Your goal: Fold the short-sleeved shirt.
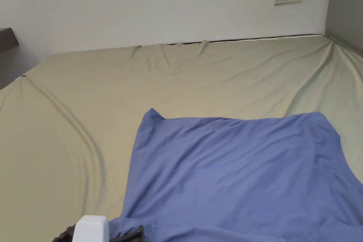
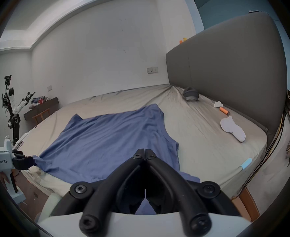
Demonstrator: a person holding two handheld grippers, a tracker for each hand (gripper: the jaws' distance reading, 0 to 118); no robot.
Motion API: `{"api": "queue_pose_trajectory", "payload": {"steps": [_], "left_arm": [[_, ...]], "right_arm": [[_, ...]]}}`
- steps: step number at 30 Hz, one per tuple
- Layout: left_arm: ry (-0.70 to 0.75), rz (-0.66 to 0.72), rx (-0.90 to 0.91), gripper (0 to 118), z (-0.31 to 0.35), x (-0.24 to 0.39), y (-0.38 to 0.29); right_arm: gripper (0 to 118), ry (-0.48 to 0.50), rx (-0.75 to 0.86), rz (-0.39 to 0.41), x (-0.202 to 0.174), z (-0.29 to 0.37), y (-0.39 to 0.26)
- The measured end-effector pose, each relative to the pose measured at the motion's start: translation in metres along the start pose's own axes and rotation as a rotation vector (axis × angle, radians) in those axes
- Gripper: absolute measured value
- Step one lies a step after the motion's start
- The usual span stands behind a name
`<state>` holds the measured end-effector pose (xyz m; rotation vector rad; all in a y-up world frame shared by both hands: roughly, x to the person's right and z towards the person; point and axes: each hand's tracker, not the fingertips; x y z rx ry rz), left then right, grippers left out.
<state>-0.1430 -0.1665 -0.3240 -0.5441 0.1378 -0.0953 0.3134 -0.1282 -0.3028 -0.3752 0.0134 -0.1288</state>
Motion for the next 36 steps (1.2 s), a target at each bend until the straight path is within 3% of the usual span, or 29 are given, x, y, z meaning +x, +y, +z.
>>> {"api": "queue_pose_trajectory", "payload": {"steps": [7, 8, 9, 11, 12, 14, 15, 16, 19, 23, 27, 29, 31, 33, 34, 36], "left_arm": [[0.004, -0.077, -0.109, 108, -0.030, 0.027, -0.001], [-0.005, -0.088, -0.111, 103, -0.031, 0.030, 0.000], [-0.010, -0.089, -0.110, 88, -0.031, 0.032, 0.002], [-0.036, -0.062, -0.118, 15, -0.035, 0.029, 0.004], [-0.065, -0.041, -0.146, 6, -0.038, 0.030, 0.005], [-0.097, -0.091, -0.185, 6, -0.042, 0.037, 0.001], [-0.070, -0.162, -0.189, 6, -0.048, 0.038, -0.004], [-0.059, -0.177, -0.165, 6, -0.048, 0.040, -0.007], [-0.061, -0.053, -0.158, 6, -0.048, 0.037, -0.010], [-0.088, 0.027, -0.148, 6, -0.045, 0.027, -0.011], [-0.123, 0.226, -0.047, 6, -0.036, 0.018, -0.026], [-0.144, 0.325, -0.034, 6, -0.032, 0.011, -0.028], [-0.152, 0.320, -0.050, 6, -0.031, 0.012, -0.021], [-0.152, 0.259, -0.060, 6, -0.028, 0.015, -0.019], [-0.144, 0.227, -0.058, 6, -0.027, 0.017, -0.018], [-0.137, 0.220, -0.062, 6, -0.030, 0.019, -0.016]], "right_arm": [[0, -0.030, -0.054, -0.001, 0.007, -0.009, -0.008], [0, -0.040, -0.063, 0.002, 0.008, -0.010, -0.008], [0, -0.046, -0.069, 0.006, 0.008, -0.011, -0.008], [2, -0.069, -0.074, 0.023, 0.009, -0.010, -0.007], [15, -0.080, -0.072, 0.026, 0.009, -0.010, -0.007], [88, -0.083, -0.079, 0.013, 0.014, -0.008, -0.007], [111, -0.083, -0.101, 0.002, 0.017, -0.009, -0.009], [118, -0.093, -0.120, 0.006, 0.018, -0.008, -0.012], [117, -0.151, -0.130, 0.076, 0.022, -0.002, -0.029], [117, -0.131, -0.215, 0.122, 0.024, -0.001, -0.053], [110, -0.112, -0.249, 0.123, 0.022, -0.008, -0.068], [101, -0.107, -0.255, 0.102, 0.021, -0.014, -0.073], [82, -0.051, -0.259, 0.076, 0.020, -0.018, -0.076], [73, -0.065, -0.244, 0.061, 0.021, -0.014, -0.076], [56, -0.033, -0.243, 0.055, 0.022, -0.011, -0.076], [7, -0.041, -0.193, 0.114, 0.015, 0.000, -0.075]]}}
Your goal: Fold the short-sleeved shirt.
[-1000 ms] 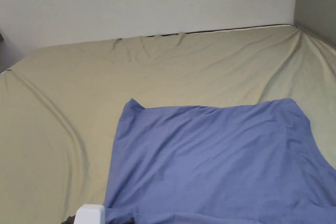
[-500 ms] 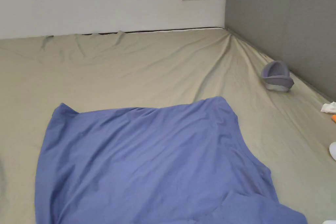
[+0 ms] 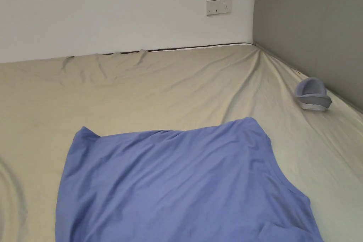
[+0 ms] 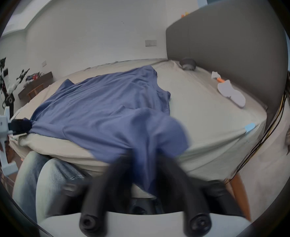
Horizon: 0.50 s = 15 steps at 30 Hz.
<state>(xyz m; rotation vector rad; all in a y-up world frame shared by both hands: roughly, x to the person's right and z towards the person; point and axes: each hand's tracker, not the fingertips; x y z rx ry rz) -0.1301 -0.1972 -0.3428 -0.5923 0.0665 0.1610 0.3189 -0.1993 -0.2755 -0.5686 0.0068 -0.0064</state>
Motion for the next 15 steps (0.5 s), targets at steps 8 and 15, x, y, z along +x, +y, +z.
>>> {"api": "queue_pose_trajectory", "payload": {"steps": [8, 15], "left_arm": [[-0.035, 0.037, 0.012, 6, 0.012, -0.008, 0.014], [-0.055, 0.003, 0.103, 6, 0.013, -0.002, 0.077]], "right_arm": [[7, 0.054, 0.070, -0.041, -0.011, 0.023, 0.033], [7, 0.104, 0.193, -0.100, -0.003, -0.003, 0.112]]}}
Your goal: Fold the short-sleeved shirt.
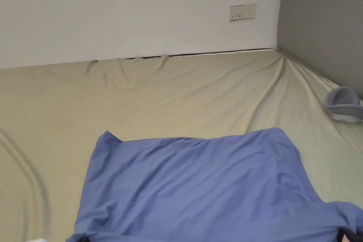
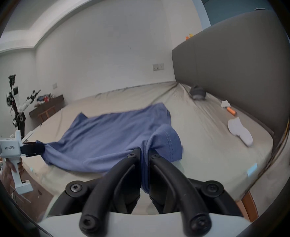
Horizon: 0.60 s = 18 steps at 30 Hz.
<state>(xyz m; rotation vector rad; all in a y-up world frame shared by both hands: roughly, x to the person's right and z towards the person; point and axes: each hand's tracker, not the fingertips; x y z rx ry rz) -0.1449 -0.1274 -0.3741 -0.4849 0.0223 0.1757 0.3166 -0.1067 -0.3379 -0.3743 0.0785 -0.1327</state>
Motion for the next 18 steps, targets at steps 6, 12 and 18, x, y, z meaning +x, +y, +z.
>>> {"api": "queue_pose_trajectory", "payload": {"steps": [6, 12, 18], "left_arm": [[0.050, -0.036, -0.044, 6, -0.079, 0.000, 0.057], [0.113, -0.062, -0.011, 45, -0.148, 0.007, 0.071], [0.165, 0.025, -0.070, 111, -0.164, -0.017, 0.080]], "right_arm": [[7, 0.019, -0.133, -0.014, 0.010, -0.120, 0.043], [13, -0.032, -0.179, 0.065, 0.007, -0.208, 0.054], [112, -0.045, -0.140, 0.110, 0.007, -0.226, 0.058]]}}
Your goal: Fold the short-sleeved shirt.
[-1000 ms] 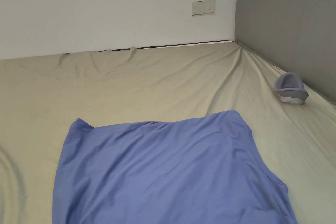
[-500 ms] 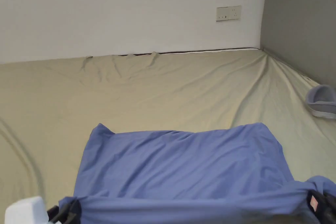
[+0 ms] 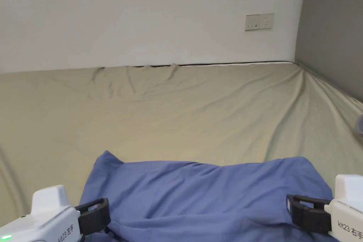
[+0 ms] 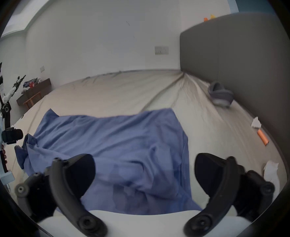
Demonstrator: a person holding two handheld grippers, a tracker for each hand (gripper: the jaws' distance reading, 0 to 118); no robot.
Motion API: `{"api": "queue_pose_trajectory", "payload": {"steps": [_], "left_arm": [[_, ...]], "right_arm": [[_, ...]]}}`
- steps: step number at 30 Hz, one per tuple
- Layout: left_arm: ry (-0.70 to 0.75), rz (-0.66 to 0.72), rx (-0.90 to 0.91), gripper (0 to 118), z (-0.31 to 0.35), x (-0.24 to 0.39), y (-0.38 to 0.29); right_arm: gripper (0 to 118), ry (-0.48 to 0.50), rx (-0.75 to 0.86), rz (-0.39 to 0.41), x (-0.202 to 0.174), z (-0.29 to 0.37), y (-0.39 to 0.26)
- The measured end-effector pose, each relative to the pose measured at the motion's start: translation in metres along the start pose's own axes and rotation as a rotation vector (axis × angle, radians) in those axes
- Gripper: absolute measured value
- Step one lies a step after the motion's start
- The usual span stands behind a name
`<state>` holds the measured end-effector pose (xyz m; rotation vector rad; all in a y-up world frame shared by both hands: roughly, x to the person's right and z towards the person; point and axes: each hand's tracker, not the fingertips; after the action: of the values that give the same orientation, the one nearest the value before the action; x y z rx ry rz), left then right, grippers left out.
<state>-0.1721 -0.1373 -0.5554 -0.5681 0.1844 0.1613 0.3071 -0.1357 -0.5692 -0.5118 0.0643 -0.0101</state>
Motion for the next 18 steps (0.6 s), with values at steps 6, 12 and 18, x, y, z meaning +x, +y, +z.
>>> {"api": "queue_pose_trajectory", "payload": {"steps": [6, 12, 18], "left_arm": [[0.000, -0.084, 0.166, 108, 0.075, -0.010, -0.009], [-0.003, -0.075, 0.092, 0, 0.126, -0.013, -0.044], [-0.065, -0.121, 0.015, 0, 0.106, -0.015, -0.074]], "right_arm": [[109, 0.019, 0.144, -0.016, -0.015, 0.071, 0.002], [1, 0.105, 0.262, -0.007, -0.042, 0.136, -0.025], [0, 0.140, 0.130, -0.089, -0.041, 0.143, -0.058]]}}
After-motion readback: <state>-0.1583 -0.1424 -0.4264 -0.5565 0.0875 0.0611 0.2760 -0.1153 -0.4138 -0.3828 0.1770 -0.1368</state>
